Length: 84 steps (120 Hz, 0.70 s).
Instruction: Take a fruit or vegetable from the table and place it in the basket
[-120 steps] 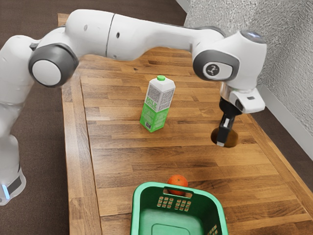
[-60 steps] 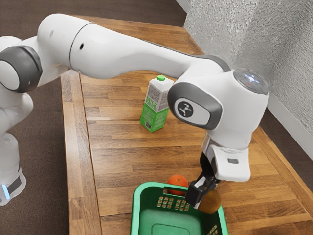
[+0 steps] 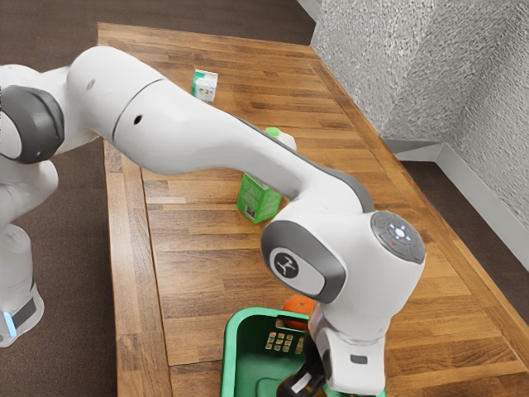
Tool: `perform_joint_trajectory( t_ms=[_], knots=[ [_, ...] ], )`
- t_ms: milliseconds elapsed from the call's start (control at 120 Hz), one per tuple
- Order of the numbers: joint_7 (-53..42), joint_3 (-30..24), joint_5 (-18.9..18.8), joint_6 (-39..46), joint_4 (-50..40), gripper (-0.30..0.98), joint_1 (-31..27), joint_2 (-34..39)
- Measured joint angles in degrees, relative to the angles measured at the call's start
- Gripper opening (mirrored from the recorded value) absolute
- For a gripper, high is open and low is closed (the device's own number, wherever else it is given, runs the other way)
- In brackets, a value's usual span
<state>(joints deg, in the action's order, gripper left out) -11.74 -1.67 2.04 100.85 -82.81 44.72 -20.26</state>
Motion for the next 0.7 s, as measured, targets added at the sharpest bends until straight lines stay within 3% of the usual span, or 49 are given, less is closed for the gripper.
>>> perform_joint_trajectory(
  t_ms=[242, 367, 517, 608, 700],
  knots=[
    [1.75, 0.00, 0.29, 7.15, -1.26, 0.39, 0.22, -3.43],
    [2.28, 0.08, 0.19, 9.30, -1.32, 0.54, 0.19, -3.82],
    [2.75, 0.34, 0.04, 8.00, 0.81, 0.62, 0.16, -2.36],
    [3.01, 10.09, -0.96, -4.93, 14.64, 0.64, -1.39, 4.69],
    [3.26, 24.67, -5.19, -16.22, 17.42, 0.65, -14.49, 14.16]
  ],
)
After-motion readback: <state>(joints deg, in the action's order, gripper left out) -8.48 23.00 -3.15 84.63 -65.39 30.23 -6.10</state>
